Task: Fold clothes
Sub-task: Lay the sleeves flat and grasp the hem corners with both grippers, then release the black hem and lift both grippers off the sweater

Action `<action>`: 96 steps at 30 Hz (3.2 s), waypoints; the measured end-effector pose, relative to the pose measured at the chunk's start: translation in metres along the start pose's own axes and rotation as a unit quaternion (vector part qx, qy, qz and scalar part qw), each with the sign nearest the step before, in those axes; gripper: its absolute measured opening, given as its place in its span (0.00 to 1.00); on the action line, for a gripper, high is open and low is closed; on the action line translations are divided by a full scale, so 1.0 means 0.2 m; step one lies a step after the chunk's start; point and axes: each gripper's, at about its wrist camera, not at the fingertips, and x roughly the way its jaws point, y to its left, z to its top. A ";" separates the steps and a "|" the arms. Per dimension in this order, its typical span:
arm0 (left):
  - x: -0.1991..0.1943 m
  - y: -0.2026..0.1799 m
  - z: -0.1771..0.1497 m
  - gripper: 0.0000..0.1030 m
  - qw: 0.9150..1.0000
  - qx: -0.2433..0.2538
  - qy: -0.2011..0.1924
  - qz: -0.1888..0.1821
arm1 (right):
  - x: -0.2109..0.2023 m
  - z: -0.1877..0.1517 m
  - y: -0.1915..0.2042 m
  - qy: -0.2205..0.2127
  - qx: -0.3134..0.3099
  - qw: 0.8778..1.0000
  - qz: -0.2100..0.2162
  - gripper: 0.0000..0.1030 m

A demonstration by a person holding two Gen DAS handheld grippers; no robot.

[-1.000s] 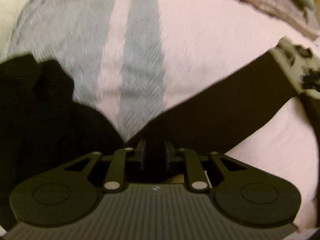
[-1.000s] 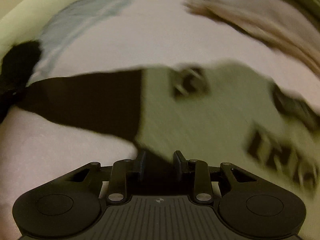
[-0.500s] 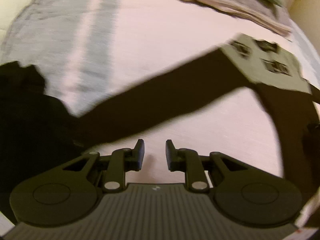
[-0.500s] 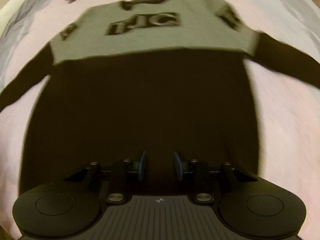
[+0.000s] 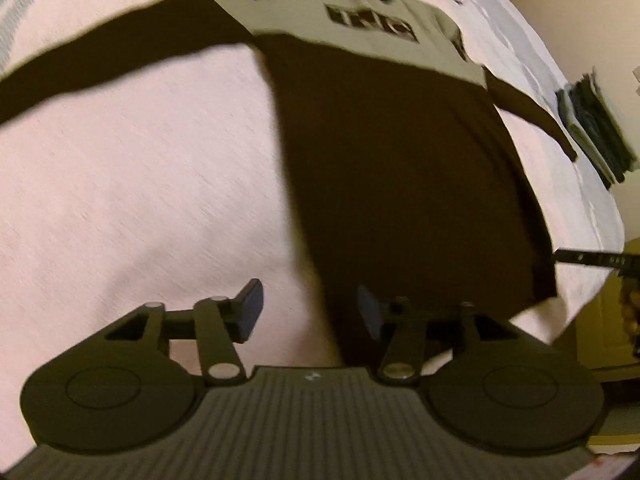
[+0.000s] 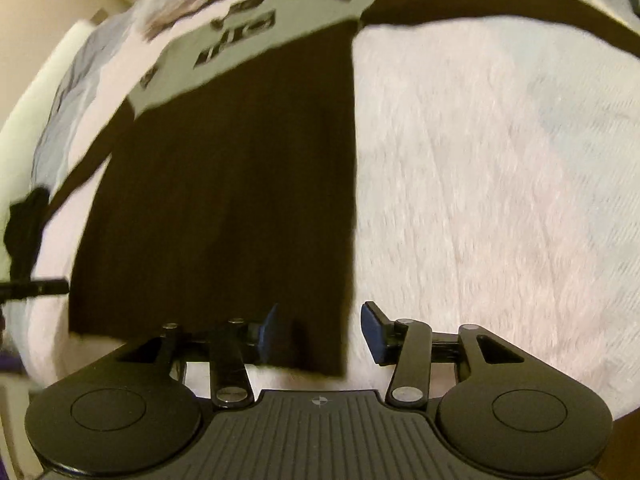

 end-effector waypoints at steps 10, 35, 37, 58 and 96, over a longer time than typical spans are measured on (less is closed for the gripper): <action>0.19 -0.24 -0.16 0.50 0.992 0.092 0.034 0.074 | -0.05 -0.15 0.04 -0.037 -0.048 0.998 -0.010 0.42; 0.23 -0.55 -0.32 0.36 0.885 0.461 -0.024 0.053 | 0.26 -0.42 0.67 -0.041 -0.532 0.843 -0.074 0.39; 0.26 -0.56 -0.36 0.37 0.872 0.485 -0.015 0.058 | 0.27 -0.43 0.68 -0.042 -0.543 0.835 -0.075 0.16; 0.21 -0.45 -0.43 0.03 0.852 0.519 0.004 0.068 | 0.16 -0.51 0.74 -0.015 -0.511 0.857 -0.062 0.00; -0.60 0.06 0.23 0.74 0.979 0.055 -0.110 0.161 | -0.23 0.23 1.32 -0.108 -0.382 0.918 -0.012 0.51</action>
